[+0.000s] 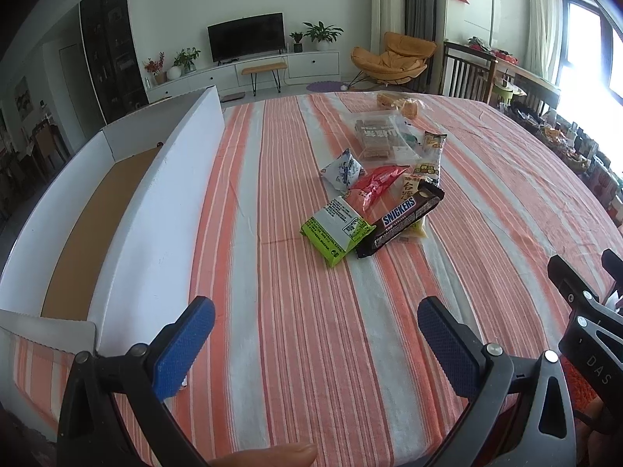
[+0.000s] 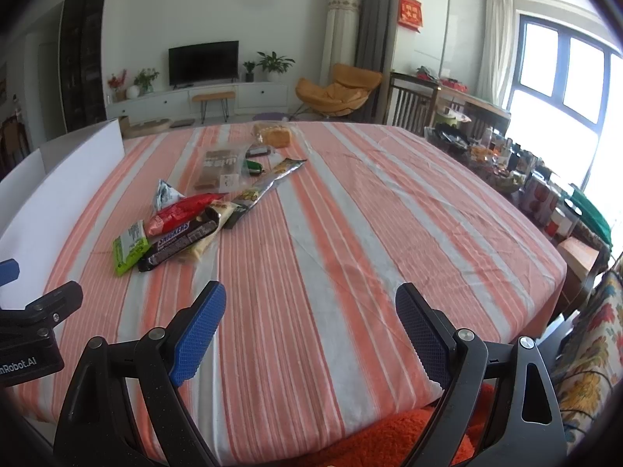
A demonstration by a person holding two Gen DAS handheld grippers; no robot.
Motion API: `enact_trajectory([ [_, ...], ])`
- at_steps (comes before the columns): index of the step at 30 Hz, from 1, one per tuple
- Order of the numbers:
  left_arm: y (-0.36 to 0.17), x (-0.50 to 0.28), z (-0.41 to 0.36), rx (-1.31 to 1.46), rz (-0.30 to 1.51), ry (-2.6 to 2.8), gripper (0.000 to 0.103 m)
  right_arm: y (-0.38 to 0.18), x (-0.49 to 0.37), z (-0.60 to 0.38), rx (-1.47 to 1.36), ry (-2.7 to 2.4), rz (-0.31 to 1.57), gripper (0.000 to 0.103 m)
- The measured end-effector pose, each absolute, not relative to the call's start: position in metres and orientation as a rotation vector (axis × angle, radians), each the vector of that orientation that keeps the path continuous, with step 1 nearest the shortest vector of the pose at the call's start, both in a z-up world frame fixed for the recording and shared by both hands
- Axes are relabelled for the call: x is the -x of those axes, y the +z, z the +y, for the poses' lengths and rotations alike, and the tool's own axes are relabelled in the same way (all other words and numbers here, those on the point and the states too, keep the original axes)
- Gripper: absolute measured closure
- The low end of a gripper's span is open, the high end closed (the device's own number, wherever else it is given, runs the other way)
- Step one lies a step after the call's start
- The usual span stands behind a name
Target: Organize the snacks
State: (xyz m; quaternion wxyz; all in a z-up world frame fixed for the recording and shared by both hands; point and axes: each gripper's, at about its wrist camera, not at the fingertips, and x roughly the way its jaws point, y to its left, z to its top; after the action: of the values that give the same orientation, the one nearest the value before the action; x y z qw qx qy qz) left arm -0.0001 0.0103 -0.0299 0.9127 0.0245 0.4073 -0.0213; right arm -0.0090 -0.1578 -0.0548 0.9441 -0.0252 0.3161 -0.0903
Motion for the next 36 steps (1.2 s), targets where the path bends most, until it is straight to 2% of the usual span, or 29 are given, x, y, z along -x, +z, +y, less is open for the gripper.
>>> enact_trajectory([
  [36,-0.083,-0.01,0.017,-0.027,1.06,-0.045,0.0,-0.056,0.009,-0.159,0.047,-0.184,0.649,0.012],
])
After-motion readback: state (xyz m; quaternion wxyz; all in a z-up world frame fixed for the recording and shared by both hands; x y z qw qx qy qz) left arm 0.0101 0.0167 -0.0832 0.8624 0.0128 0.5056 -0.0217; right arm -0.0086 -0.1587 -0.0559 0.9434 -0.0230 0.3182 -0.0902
